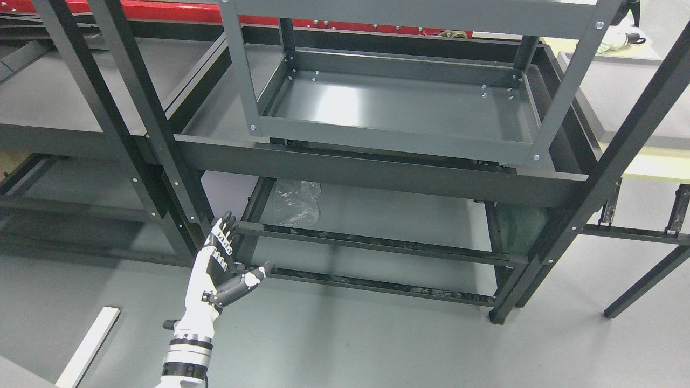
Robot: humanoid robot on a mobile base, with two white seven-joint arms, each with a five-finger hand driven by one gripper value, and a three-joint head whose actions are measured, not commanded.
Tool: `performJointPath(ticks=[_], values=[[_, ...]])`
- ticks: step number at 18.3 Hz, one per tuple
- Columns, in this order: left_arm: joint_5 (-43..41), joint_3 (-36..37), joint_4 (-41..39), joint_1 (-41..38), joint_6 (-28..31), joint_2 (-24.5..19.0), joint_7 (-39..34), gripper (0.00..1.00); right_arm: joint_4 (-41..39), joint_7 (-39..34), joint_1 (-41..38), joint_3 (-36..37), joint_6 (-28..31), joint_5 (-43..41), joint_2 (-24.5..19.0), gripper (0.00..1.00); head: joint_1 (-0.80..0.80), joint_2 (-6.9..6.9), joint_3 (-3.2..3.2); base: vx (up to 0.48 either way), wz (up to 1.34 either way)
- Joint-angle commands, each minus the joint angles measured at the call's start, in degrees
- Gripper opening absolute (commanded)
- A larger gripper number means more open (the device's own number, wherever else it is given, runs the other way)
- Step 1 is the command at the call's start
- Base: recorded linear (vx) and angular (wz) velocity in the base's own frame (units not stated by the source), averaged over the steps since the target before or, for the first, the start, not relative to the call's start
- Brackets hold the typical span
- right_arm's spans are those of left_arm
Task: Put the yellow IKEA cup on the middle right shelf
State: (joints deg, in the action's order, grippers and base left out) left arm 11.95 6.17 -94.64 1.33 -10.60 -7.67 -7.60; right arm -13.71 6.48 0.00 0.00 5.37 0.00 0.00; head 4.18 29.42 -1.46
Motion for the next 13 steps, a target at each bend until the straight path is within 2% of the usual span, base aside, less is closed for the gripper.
performJointPath(ticks=[1, 13], values=[[0.0, -1.2, -2.9, 0.6, -0.2, 0.4, 0.0, 0.99, 0.0, 0.2, -0.8, -1.0, 0.0, -1.4, 1.0, 0.99, 0.0, 0.0, 0.0, -0.004, 0.06], [0.0, -1.8, -2.6, 0.7, -0.2, 0.4, 0.0, 0.99, 0.0, 0.2, -0.8, -1.0, 0.0, -1.4, 1.0, 0.99, 0.0, 0.0, 0.0, 0.001, -0.01]])
